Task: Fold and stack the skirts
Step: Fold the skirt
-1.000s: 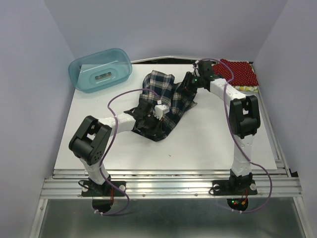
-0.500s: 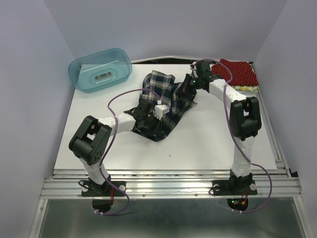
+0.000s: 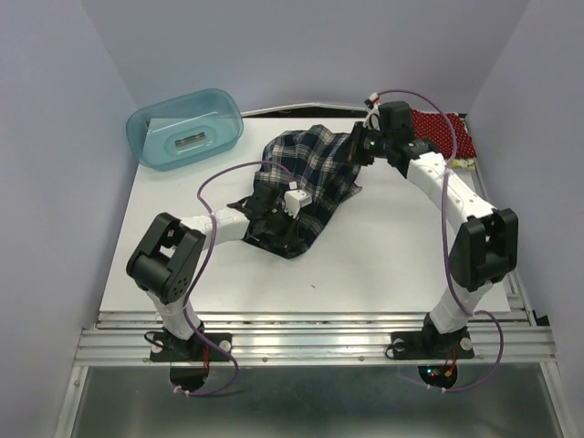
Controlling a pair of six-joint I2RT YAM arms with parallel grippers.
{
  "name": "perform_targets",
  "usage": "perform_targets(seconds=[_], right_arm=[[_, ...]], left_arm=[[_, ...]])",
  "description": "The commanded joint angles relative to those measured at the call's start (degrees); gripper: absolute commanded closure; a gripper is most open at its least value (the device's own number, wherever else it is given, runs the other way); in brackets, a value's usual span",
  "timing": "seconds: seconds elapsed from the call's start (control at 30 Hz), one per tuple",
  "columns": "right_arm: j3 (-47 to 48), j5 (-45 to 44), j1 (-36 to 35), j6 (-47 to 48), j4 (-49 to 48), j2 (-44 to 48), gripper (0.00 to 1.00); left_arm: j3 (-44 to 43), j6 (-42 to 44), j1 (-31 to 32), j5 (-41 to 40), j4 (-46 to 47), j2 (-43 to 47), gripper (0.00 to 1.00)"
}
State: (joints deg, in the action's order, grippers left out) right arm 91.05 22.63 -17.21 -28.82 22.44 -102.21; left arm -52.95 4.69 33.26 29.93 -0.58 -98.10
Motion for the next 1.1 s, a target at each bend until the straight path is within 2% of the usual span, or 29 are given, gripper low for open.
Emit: perform_targets(seconds=[0.0,0.2,0.4,0.47,0.53,0.57,0.63,0.67,0.77,0.83,0.87,0.93,0.97,1.03,1.07], right_arm=[[-4.4,-8.6,1.9,3.9,-7.0,3.8,0.99],[-14.0,-14.4,3.6,7.5,-8.4,2.3,0.99],[-12.7,-14.6,4.1,9.8,-13.5,-8.6,0.99],[-11.9,-14.8,4.7,9.8,-13.5,-10.9,0.99],[-11.7,-14.9,4.7,10.3,-13.3,-12.7,0.99],[-11.8,-15.1,4.7,11.2,-13.5,-12.8,0.99],[-11.6,-16.0,5.3,12.4,-13.4,-13.4,0.99],[-11.2,-15.9,5.3,14.2,-13.3,-13.8,0.99],[-8.0,-15.1,5.3,18.6,-13.7,-15.2,0.99],[-5.1,-14.0,5.3,20.5,-13.6,-17.1,0.99],[-0.9,-12.7,5.3,21.8,-13.3,-18.2,0.98],[4.1,-9.2,5.3,22.0,-12.2,-19.9,0.9],[8.9,-8.1,5.3,21.5,-11.3,-21.3,0.72],[14.0,-5.4,5.3,21.3,-8.6,-22.2,0.55],[16.3,-5.1,5.3,21.3,-7.4,-22.4,0.39]], left_arm=[[0.5,0.0,-0.4,-0.4,-6.4,0.1,1.0],[-0.8,0.3,-0.4,0.0,-9.0,2.0,1.0],[-2.2,2.8,-0.3,2.7,-13.8,5.4,1.0],[-2.2,3.6,-0.3,3.2,-14.8,7.3,0.97],[-1.6,4.9,0.1,4.0,-15.8,9.8,0.87],[-1.6,5.5,1.2,4.3,-16.0,12.7,0.73],[-1.9,7.3,2.6,5.2,-17.6,17.7,0.59],[-2.4,7.4,4.0,5.7,-18.0,19.6,0.46],[-3.8,5.3,4.9,4.5,-16.3,26.2,0.28],[-6.5,2.6,3.8,0.9,-15.9,27.1,0.25],[-7.5,1.4,2.3,2.5,-16.6,26.5,0.25],[-10.3,-0.5,-2.6,3.9,-16.9,24.5,0.25],[-11.2,-2.8,-4.3,5.4,-16.0,22.5,0.26],[-11.1,-4.3,-9.0,7.1,-14.4,20.1,0.27],[-10.8,-6.3,-10.1,7.9,-13.3,19.5,0.28]])
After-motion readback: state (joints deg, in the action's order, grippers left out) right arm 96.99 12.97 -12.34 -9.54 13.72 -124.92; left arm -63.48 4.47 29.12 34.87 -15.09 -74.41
